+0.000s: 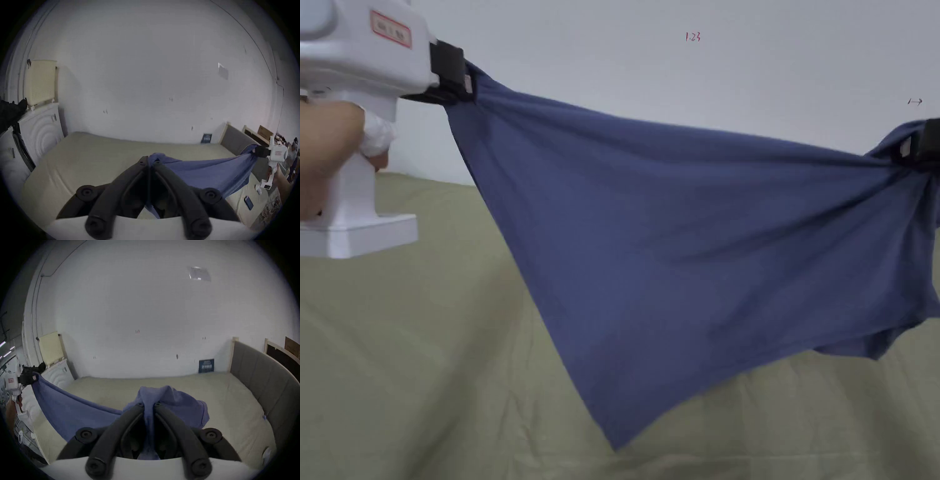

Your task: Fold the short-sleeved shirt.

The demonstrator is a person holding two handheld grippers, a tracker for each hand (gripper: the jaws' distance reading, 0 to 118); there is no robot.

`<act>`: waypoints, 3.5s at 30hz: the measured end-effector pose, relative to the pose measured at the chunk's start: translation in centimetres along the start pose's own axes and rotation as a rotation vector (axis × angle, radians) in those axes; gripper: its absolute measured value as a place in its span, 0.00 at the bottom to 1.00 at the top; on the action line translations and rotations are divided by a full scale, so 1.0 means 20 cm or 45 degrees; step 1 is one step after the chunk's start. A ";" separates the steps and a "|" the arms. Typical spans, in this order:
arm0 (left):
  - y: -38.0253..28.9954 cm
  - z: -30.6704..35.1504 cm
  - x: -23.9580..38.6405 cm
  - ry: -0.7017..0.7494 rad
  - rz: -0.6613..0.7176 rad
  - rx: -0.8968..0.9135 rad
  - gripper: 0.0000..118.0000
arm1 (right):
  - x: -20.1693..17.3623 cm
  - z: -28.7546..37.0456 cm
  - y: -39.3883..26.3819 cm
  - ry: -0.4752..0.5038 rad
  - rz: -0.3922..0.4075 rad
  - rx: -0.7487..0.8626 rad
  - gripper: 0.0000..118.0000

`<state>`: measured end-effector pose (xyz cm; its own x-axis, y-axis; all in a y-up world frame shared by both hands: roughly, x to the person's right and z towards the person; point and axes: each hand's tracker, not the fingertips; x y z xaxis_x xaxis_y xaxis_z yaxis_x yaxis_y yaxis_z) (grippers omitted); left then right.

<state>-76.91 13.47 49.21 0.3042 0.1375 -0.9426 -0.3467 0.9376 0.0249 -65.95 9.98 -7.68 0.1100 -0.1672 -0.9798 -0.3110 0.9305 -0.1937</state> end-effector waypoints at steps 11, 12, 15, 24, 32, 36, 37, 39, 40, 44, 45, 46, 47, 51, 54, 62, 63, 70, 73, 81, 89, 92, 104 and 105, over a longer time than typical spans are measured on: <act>-0.07 -0.03 -0.16 0.013 0.090 0.058 0.01 | -0.06 -0.13 0.05 0.023 0.007 0.078 0.01; -0.10 -0.05 -0.17 0.011 0.091 0.040 0.01 | -0.06 -0.14 0.03 0.018 0.011 0.068 0.01; -0.22 -0.08 -0.21 0.009 0.101 0.017 0.01 | -0.07 -0.18 -0.05 0.019 0.045 0.058 0.01; -0.76 0.00 -0.25 -0.045 0.185 -0.147 0.02 | 0.01 -0.06 -0.51 0.042 0.014 -0.027 0.01; -1.31 0.27 -0.16 -0.093 0.158 -0.341 0.02 | 0.16 0.22 -0.99 0.023 -0.040 -0.179 0.01; -1.58 0.50 -0.10 -0.107 0.257 -0.421 0.02 | 0.19 0.37 -1.22 -0.039 -0.058 -0.266 0.01; -1.64 0.55 -0.10 -0.112 0.283 -0.439 0.02 | 0.19 0.40 -1.28 -0.038 -0.075 -0.283 0.01; -1.77 0.64 -0.13 -0.102 0.319 -0.507 0.02 | 0.21 0.46 -1.39 -0.038 -0.083 -0.338 0.01; -1.82 0.67 -0.14 -0.087 0.335 -0.519 0.02 | 0.22 0.48 -1.44 -0.028 -0.095 -0.368 0.01; -2.00 0.78 -0.18 -0.057 0.419 -0.593 0.02 | 0.22 0.55 -1.63 -0.003 -0.091 -0.500 0.01; -2.04 0.80 -0.19 -0.044 0.442 -0.605 0.02 | 0.22 0.56 -1.67 -0.008 -0.095 -0.507 0.01; -2.03 0.82 -0.15 -0.044 0.452 -0.611 0.02 | 0.22 0.56 -1.70 -0.011 -0.092 -0.538 0.01; -2.05 0.83 -0.15 -0.038 0.460 -0.610 0.02 | 0.19 0.58 -1.73 -0.015 -0.076 -0.552 0.01; -2.13 0.86 -0.16 -0.036 0.476 -0.621 0.03 | 0.20 0.60 -1.82 -0.030 -0.176 -0.569 0.02; -2.15 0.90 -0.14 -0.037 0.504 -0.597 0.18 | 0.21 0.64 -1.81 -0.005 -0.290 -0.521 0.12; -1.80 1.15 0.14 -0.039 0.235 -0.019 0.86 | -0.10 1.02 -1.53 -0.001 0.100 -0.053 0.70; -1.74 1.18 0.21 -0.006 0.134 0.046 0.85 | -0.15 1.07 -1.49 -0.074 0.157 0.009 0.70; -1.63 1.28 0.65 0.158 -0.228 0.271 0.24 | -0.41 1.34 -1.48 -0.195 0.229 0.321 0.00; -1.67 1.29 0.73 0.208 -0.270 0.307 0.00 | -0.44 1.39 -1.50 -0.167 0.239 0.346 0.00; -1.63 1.17 0.47 0.076 -0.144 0.130 0.34 | -0.44 1.38 -1.48 -0.139 0.302 0.333 0.00; -1.79 0.68 -0.06 -0.004 0.021 -0.758 0.92 | -0.37 1.27 -1.45 -0.078 0.222 0.230 0.00; -1.92 0.63 -0.06 0.005 -0.066 -0.911 0.92 | -0.36 1.23 -1.48 -0.084 0.228 0.170 0.00; -2.02 0.69 0.12 -0.012 -0.162 -0.821 0.01 | -0.31 0.80 -1.30 0.015 0.294 -0.073 0.00; -2.01 0.70 0.12 -0.032 -0.167 -0.834 0.01 | -0.30 0.69 -1.23 0.043 0.310 -0.116 0.00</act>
<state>-49.81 -19.47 50.57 0.3984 0.0502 -0.9158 -0.7701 0.5608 -0.3042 -45.98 -7.44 3.67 -0.0094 0.0459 -0.9989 -0.4087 0.9115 0.0457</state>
